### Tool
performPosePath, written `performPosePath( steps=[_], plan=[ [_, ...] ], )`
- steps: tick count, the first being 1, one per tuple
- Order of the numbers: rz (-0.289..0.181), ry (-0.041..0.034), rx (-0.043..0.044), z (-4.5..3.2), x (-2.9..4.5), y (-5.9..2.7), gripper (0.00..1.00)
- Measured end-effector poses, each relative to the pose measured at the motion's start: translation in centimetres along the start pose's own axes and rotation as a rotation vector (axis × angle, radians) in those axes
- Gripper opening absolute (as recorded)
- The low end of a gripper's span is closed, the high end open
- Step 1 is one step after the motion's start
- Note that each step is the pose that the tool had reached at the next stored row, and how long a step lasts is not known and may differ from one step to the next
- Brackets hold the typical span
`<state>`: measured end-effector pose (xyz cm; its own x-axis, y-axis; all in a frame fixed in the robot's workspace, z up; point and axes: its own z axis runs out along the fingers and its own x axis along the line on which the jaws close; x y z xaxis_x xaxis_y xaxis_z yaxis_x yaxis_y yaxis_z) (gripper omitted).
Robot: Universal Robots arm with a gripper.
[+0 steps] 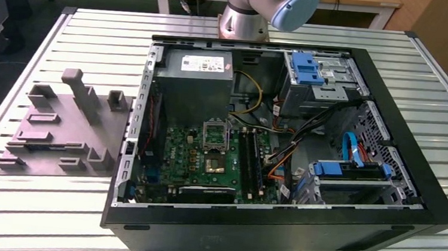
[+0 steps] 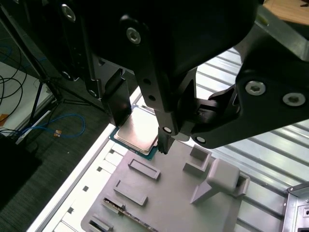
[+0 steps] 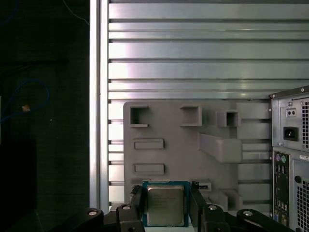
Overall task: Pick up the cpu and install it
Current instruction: 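Pick up the cpu and move it towards the insertion slot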
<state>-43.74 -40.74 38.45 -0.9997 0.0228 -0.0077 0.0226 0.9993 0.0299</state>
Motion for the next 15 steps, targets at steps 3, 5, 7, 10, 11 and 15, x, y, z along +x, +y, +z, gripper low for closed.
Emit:
performPosePath(
  steps=[3,5,7,10,11,15],
  plan=[
    [0.0,0.0,0.0,0.0,-0.07,0.0,0.47],
    [0.0,-0.0001,0.0,0.0,-0.12,0.0,0.47],
    [0.0,-0.0001,0.0,0.01,-0.17,0.0,0.47],
    [0.0,-0.0001,-0.0001,0.01,-0.24,0.01,0.47],
    [0.0,-0.0001,0.0,0.01,-0.26,0.01,0.47],
    [0.0,-0.0001,0.0,0.01,-0.37,0.01,0.47]
  ],
)
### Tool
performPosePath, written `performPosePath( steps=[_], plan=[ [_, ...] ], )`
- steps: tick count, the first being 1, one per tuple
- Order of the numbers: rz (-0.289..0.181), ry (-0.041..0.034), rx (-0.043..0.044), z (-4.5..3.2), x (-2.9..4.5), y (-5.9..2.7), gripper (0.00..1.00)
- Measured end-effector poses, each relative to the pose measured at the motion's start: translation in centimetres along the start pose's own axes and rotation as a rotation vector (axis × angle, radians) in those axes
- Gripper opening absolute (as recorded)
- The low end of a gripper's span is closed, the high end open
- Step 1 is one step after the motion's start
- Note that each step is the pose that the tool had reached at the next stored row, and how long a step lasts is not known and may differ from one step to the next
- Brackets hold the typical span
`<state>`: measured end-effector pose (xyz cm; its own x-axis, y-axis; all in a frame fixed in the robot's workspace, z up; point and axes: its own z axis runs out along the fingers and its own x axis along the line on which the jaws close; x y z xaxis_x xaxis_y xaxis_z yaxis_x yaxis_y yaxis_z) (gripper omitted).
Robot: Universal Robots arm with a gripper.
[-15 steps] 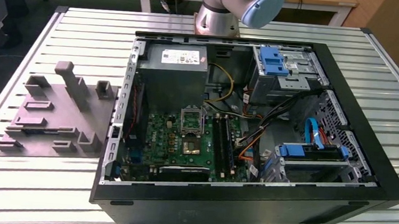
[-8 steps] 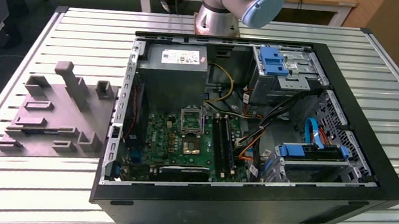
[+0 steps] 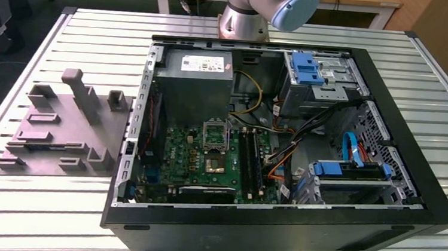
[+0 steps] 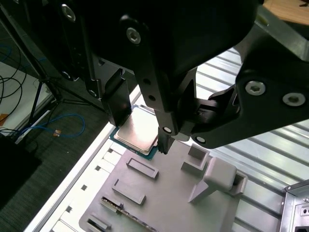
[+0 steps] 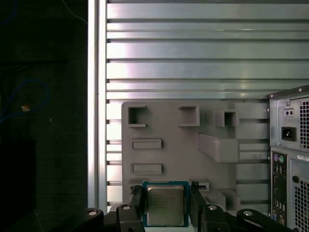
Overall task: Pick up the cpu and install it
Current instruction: 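Pick up the cpu and move it towards the insertion slot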
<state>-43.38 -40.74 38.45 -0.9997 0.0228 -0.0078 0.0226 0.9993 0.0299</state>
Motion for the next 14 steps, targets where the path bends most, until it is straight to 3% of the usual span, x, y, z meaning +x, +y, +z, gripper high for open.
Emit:
performPosePath(
  steps=[14],
  plan=[
    [0.0,0.0,0.0,0.0,-0.41,0.01,0.47]
  ],
)
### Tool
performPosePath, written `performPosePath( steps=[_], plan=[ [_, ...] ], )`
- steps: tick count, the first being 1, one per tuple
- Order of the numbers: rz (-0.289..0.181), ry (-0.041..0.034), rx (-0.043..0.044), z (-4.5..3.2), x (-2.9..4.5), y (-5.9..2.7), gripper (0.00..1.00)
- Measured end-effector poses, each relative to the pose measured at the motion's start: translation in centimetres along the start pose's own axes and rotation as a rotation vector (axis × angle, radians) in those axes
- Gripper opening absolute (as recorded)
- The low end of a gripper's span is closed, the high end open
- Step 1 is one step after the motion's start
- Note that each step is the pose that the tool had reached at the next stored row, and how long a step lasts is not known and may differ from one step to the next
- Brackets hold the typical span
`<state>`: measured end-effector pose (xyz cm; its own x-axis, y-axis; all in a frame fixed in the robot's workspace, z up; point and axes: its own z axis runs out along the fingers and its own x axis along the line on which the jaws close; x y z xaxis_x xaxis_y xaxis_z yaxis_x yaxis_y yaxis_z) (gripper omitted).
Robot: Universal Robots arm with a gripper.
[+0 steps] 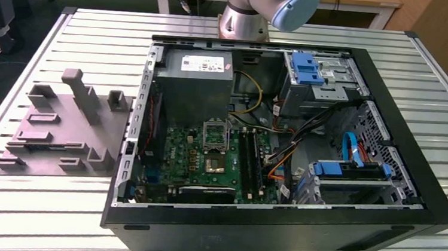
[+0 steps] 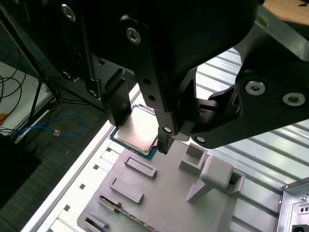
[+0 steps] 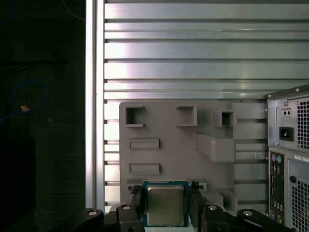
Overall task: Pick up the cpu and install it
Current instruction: 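Pick up the cpu and move it towards the insertion slot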
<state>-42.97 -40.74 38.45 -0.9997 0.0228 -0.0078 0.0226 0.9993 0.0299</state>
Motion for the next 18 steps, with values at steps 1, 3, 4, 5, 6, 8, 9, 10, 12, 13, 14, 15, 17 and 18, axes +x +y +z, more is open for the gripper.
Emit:
performPosePath(
  steps=[1,3,4,5,6,8,9,10,12,13,14,15,17,18],
  plan=[
    [0.0,0.0,0.0,0.0,-0.02,0.0,0.47],
    [0.0,0.0,0.0,0.0,-0.07,0.0,0.47],
    [0.0,0.0,0.0,0.0,-0.09,0.0,0.47],
    [0.0,0.0,0.0,0.0,-0.12,0.0,0.47],
    [0.0,0.0,0.0001,0.0,-0.15,0.0,0.47],
    [0.0,0.0,0.0,0.0,-0.19,0.0,0.47],
    [0.0,0.0,0.0,0.0,-0.23,0.0,0.47],
    [0.0,0.0,0.0,0.0,-0.26,0.0,0.47],
    [0.0,0.0,0.0,0.0,-0.32,0.01,0.47],
    [0.0,0.0,0.0,0.0,-0.36,0.01,0.47],
    [0.0,0.0,0.0,0.0,-0.39,0.01,0.47],
    [0.0,0.0,0.0,0.0,-0.43,0.01,0.47],
    [0.0,0.0,0.0,0.0,-0.48,0.01,0.47],
    [0.0,0.0001,0.0,0.0,-0.51,0.01,0.47]
  ],
)
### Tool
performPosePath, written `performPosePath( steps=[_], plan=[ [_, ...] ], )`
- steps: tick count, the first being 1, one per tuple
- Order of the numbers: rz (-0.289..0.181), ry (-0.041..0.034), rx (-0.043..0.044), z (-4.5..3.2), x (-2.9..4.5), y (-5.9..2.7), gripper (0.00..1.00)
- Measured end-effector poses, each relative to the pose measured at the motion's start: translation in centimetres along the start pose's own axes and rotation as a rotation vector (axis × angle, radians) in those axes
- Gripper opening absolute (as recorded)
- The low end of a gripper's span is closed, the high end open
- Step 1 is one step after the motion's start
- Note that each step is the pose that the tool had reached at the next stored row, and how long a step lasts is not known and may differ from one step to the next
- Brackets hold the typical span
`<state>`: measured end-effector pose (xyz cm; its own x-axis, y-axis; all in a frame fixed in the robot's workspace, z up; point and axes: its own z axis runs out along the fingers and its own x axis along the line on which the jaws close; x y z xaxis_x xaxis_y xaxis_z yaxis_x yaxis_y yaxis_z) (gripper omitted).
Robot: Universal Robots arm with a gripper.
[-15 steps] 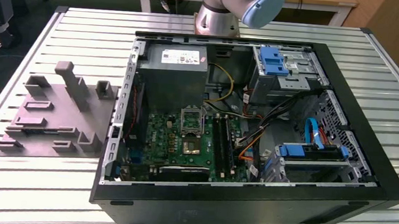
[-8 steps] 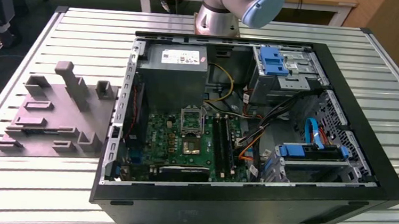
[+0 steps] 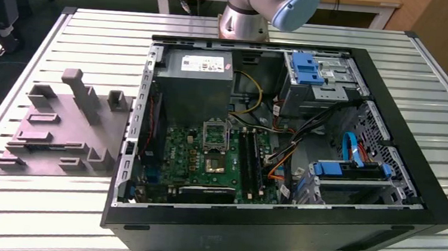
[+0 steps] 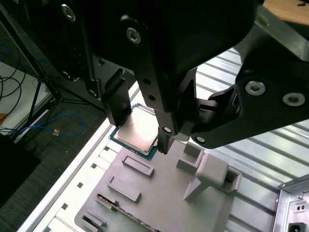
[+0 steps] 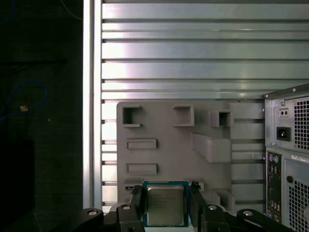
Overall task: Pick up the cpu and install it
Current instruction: 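Pick up the cpu and move it towards the insertion slot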
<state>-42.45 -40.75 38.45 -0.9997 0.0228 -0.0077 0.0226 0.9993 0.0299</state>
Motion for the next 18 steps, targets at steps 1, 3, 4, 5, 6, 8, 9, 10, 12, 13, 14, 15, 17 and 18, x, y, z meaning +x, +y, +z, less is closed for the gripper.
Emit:
performPosePath(
  steps=[1,3,4,5,6,8,9,10,12,13,14,15,17,18],
  plan=[
    [0.0,0.0,0.0,0.0,-0.03,0.0,0.47],
    [0.0,0.0,0.0,0.0,-0.08,0.0,0.47],
    [0.0,0.0,0.0,0.0,-0.12,0.0,0.47],
    [0.0,0.0,0.0,0.0,-0.15,0.01,0.47],
    [0.0,0.0,0.0,0.0,-0.18,0.0,0.47],
    [0.0,-0.0001,-0.0001,0.01,-0.24,0.01,0.47],
    [0.0,0.0,0.0,0.01,-0.27,0.01,0.47],
    [0.0,0.0,0.0,0.0,-0.3,0.01,0.47],
    [0.0,0.0,0.0,0.0,-0.34,0.01,0.47],
    [0.0,0.0,0.0,0.0,-0.36,0.01,0.47],
    [0.0,-0.0001,0.0,0.0,-0.38,0.01,0.47],
    [0.0,0.0,0.0,0.01,-0.4,0.01,0.47],
    [0.0,-0.0001,-0.0001,0.01,-0.44,0.01,0.47],
    [0.0,0.0,0.0,0.01,-0.46,0.01,0.47]
  ],
)
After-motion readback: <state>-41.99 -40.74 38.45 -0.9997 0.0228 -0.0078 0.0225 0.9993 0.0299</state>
